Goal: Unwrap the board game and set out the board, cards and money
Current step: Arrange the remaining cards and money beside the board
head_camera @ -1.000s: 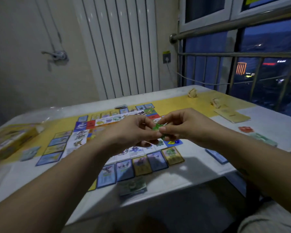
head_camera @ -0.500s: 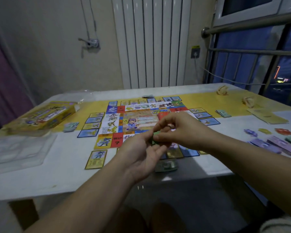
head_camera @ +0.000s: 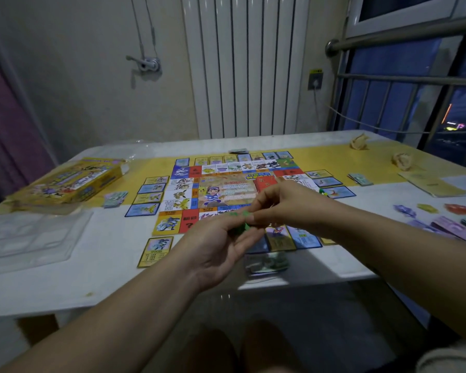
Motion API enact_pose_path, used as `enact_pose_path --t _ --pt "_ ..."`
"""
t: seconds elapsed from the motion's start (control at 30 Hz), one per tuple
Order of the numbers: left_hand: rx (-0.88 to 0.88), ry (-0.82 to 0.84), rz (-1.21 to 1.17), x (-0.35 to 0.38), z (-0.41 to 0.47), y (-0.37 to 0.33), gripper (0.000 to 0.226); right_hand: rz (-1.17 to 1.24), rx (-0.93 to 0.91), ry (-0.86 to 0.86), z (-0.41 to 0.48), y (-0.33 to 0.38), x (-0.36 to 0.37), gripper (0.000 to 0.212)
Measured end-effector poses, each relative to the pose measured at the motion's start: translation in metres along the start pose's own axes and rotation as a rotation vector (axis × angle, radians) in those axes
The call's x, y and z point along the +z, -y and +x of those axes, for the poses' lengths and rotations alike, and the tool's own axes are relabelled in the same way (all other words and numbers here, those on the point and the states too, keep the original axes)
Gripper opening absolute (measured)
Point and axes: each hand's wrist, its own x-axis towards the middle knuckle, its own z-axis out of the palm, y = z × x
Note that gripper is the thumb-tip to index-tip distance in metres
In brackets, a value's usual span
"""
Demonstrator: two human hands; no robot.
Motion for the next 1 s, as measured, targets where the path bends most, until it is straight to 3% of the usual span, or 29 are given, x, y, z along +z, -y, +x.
enact_pose_path --t 0.2,0.37,0.43,0.6,0.8,1.0 --pt "0.059 0.027 0.118 -0.002 -0.002 0.001 0.016 0.062 0.067 0.014 -0.002 -0.002 0.0 0.009" --pt "0.1 0.004 0.09 -0.006 -0.003 -0.007 0.021 0.313 0.105 -0.088 -0.01 -0.004 -0.012 0.009" --pt "0.111 -0.022 0.063 -0.014 -0.004 -0.011 0.02 0.234 0.067 -0.094 -0.018 -0.007 -0.017 0.004" --pt "0.074 -0.068 0.042 -0.026 -0.005 -0.009 0.015 -0.244 0.034 0.085 -0.03 -0.017 0.001 0.005" --pt "0.046 -0.078 0.076 -0.026 -0.006 -0.002 0.013 -0.424 -0.003 0.004 -0.028 -0.026 0.012 0.01" --pt "-0.026 -0.031 0.136 -0.013 0.002 -0.004 0.012 -0.228 -0.127 -0.166 -0.03 -0.01 -0.009 0.013"
